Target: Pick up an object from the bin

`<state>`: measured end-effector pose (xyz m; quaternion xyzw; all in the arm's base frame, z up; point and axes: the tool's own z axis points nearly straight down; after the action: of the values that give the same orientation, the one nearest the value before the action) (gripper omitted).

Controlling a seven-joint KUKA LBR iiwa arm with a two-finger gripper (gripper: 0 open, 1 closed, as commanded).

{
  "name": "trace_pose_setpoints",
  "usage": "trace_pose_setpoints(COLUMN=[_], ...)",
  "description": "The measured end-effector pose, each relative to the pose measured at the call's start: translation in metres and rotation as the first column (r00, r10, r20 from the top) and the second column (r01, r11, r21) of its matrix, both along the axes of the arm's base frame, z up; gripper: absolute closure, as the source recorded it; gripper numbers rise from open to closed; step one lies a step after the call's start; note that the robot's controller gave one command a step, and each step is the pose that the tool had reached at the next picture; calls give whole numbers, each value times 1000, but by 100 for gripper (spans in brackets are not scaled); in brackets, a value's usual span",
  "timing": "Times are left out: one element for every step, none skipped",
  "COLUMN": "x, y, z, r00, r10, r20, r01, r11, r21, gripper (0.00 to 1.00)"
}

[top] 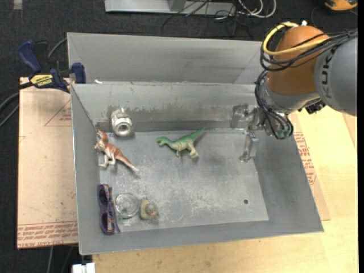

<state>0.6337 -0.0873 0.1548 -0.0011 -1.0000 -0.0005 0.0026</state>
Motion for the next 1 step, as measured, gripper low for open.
trace_pose_setpoints(x=[2], y=[1], z=[5], r00=[1000], r10=[3], r20=[7], r01=[-3], r11=[1000], r21=[-1], gripper=[0])
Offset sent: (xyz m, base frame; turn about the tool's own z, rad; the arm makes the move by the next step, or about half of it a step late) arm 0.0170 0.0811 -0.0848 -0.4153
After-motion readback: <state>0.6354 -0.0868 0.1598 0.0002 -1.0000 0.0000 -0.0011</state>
